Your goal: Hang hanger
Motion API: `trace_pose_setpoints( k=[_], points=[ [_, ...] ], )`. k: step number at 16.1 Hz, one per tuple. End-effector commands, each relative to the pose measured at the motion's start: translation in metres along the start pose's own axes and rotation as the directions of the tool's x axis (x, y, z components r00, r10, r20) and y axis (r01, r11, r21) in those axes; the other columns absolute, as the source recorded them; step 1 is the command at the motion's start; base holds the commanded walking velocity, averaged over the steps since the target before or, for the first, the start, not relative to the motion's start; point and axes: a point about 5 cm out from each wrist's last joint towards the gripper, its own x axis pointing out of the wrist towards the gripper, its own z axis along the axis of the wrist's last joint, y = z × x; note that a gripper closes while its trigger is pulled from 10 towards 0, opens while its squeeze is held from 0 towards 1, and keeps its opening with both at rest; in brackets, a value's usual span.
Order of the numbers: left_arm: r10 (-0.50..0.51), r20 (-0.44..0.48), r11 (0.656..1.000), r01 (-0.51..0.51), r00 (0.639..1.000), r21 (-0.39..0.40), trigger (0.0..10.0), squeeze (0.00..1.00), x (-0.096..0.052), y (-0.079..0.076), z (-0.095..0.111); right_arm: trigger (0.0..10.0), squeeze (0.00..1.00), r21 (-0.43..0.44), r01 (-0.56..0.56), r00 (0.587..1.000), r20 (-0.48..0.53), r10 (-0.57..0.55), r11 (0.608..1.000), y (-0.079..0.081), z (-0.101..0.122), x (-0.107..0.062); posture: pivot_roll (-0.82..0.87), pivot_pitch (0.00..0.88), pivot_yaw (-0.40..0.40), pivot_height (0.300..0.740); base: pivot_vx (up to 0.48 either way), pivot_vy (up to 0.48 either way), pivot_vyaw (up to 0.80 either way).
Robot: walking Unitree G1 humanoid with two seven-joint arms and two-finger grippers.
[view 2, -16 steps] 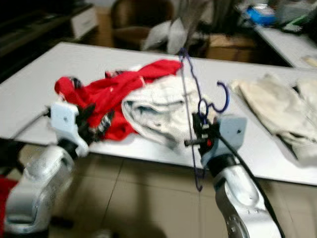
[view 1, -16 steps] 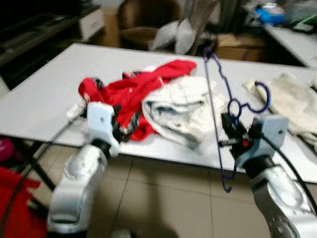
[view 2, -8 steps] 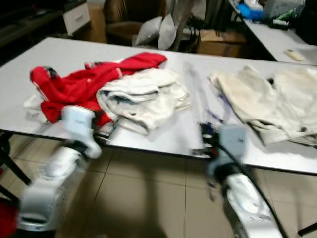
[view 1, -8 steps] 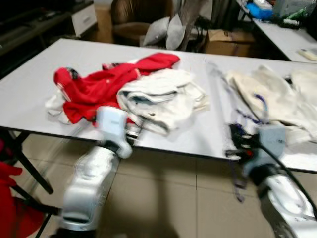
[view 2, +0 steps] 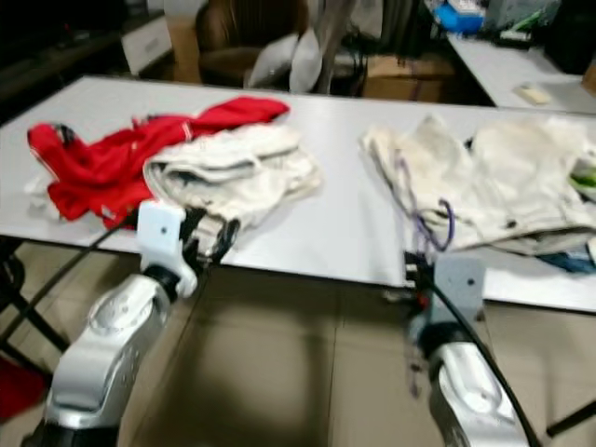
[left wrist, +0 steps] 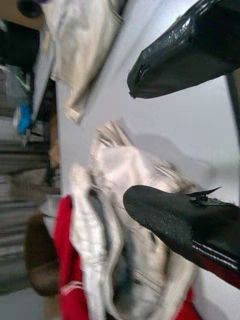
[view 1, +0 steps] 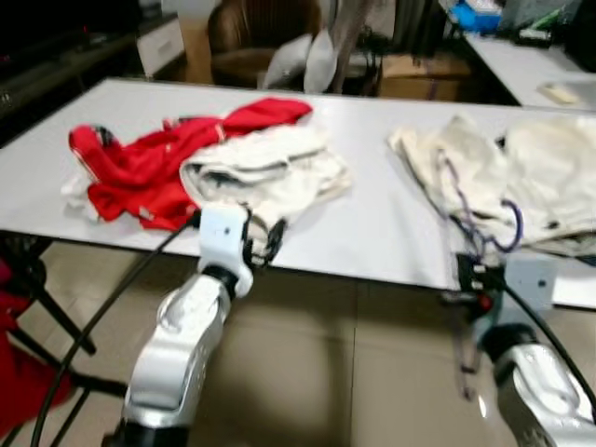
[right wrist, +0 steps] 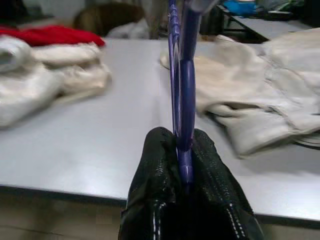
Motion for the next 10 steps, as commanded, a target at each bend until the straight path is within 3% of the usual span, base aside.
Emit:
trace_pose_setpoints(
  k=[1,6,10],
  points=[
    [0.014,-0.021,1.0,-0.013,1.0,0.014,10.0,0.0,-0.001,0.006,-0.004,10.0,0.0,0.026,-0.013,1.0,-0.007,0.013,1.0,0.003,-0.001,0.0,-0.02,0.0,0.048,0.74,0.0,-0.322,0.0],
    [0.011,-0.017,1.0,-0.011,1.0,0.005,10.0,0.0,0.004,0.004,-0.005,10.0,0.0,0.027,0.017,0.999,0.029,-0.018,0.999,0.0,0.005,0.004,-0.03,0.0,0.05,0.74,0.0,-0.319,0.0],
    [0.037,-0.002,0.999,-0.037,0.999,-0.019,10.0,0.0,0.002,0.0,-0.004,10.0,0.0,-0.024,-0.049,0.998,0.04,0.05,0.998,0.005,0.008,0.006,-0.01,0.018,0.01,0.74,0.0,-0.313,0.0]
  ],
)
